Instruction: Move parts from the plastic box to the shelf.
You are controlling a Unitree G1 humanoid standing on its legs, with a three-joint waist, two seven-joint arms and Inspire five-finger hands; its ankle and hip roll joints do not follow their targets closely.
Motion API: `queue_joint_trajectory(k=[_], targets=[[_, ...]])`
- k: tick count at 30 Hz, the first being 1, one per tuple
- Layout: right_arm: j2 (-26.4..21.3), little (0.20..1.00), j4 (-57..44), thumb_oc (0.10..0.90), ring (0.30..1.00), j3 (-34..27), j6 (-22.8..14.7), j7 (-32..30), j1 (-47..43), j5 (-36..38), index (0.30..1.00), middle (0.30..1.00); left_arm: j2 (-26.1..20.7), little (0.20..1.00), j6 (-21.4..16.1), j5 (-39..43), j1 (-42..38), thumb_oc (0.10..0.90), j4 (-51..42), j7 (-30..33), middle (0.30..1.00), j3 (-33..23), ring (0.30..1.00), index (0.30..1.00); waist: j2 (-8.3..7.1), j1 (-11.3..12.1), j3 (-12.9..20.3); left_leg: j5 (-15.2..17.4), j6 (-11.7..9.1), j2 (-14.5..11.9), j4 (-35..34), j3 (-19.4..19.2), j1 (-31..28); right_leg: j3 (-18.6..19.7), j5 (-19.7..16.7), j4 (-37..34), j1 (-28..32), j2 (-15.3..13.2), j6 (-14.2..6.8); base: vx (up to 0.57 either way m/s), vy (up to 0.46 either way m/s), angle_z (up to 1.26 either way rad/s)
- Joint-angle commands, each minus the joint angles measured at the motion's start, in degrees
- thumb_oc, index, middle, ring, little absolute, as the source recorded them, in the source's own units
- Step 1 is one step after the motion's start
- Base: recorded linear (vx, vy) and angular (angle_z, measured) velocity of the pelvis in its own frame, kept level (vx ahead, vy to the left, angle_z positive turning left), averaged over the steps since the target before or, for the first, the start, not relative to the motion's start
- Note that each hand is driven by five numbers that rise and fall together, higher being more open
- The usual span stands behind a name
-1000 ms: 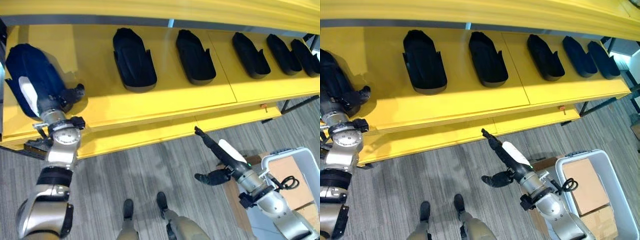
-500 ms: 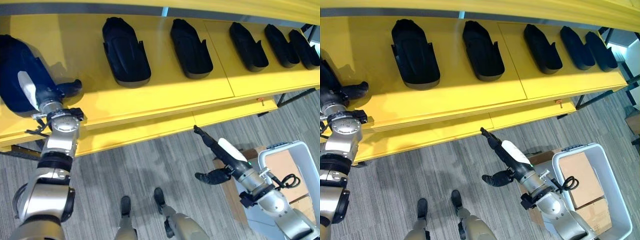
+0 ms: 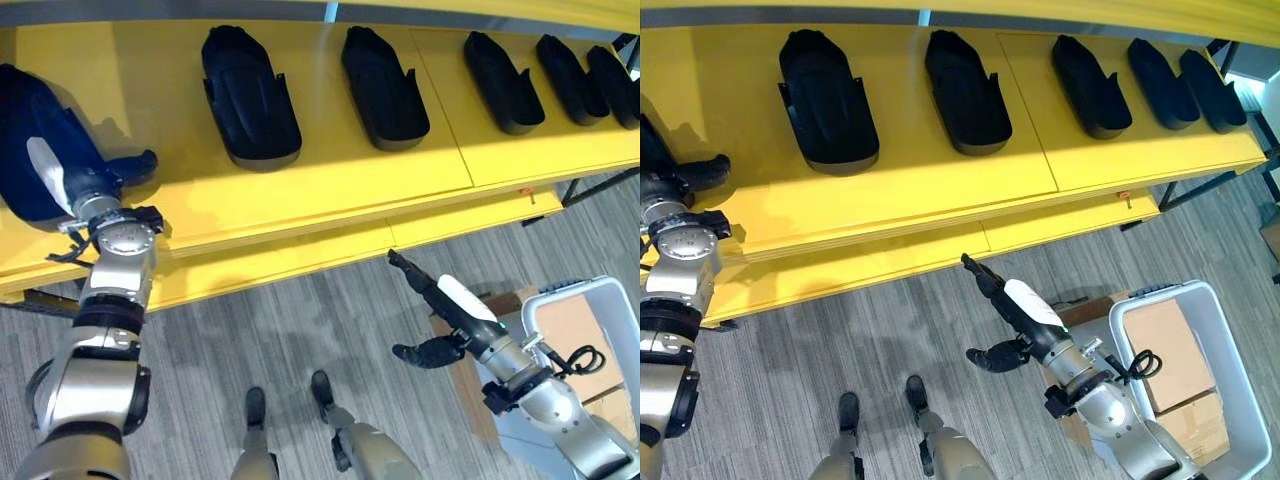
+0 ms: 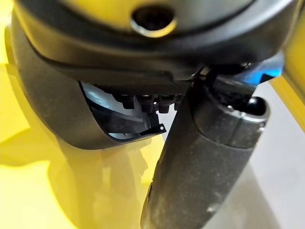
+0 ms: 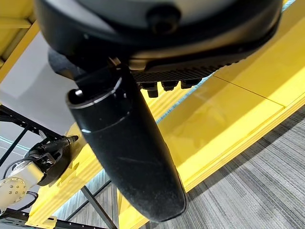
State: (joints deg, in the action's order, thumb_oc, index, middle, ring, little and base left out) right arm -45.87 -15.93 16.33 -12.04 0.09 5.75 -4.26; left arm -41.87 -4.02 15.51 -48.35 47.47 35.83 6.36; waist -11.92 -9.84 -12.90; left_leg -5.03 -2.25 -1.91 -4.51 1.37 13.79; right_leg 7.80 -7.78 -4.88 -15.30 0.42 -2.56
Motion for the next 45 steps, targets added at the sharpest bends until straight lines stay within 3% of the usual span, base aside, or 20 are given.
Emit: queue_joint_trajectory(k=[1,14,29,45], targets=[[-1.9,1.0,-6.8,0.9,1.0,-3.3,-4.9,-3.2,-1.6,3.0,1.0,1.0,-1.2,1.0,-1.1,0.9,-2.5,0.9,3.4,0.2,1.0,-0.5,1.0,1.0,-0.45,0.7,1.5,2.5,1.7,0.0,-0.5,-6.3,-5.0,-1.2,0.1,1.1,0.7,-0.4,-3.7,-0.01,0.003,-0.03],[-2.3,1.0,-6.7,0.9,1.0,-4.9,-5.1,-1.5,-0.7,4.5,1.0,1.0,-4.7,1.0,1.6,-5.7,-1.7,0.9,8.1,-5.7,1.0,3.0,1.0,1.0,-0.24,0.9,1.1,2.5,1.8,-0.1,-0.5,-6.7,-5.2,-1.1,-0.2,1.1,0.7,-0.5,-3.8,0.0,0.004,-0.03],[-1.6,1.0,-6.0,0.9,1.0,-6.3,-5.7,-0.8,-0.3,4.8,1.0,1.0,-7.3,1.0,-0.2,-11.0,2.4,0.9,3.4,-7.7,1.0,4.1,1.0,1.0,0.05,1.7,0.3,2.2,1.8,0.2,-0.4,-6.4,-4.8,-1.4,-0.3,1.2,0.6,-0.7,-3.8,0.0,0.0,0.0],[-1.8,1.0,-6.1,0.9,1.0,-6.7,-5.1,-1.6,0.8,3.3,1.0,1.0,-5.4,1.0,-2.0,-0.3,-0.2,0.9,3.9,-5.6,1.0,0.5,1.0,1.0,-0.08,1.6,1.0,2.4,1.9,0.2,-0.4,-6.1,-4.6,-1.5,-0.2,1.2,0.4,-0.9,-3.8,0.0,0.0,0.0]])
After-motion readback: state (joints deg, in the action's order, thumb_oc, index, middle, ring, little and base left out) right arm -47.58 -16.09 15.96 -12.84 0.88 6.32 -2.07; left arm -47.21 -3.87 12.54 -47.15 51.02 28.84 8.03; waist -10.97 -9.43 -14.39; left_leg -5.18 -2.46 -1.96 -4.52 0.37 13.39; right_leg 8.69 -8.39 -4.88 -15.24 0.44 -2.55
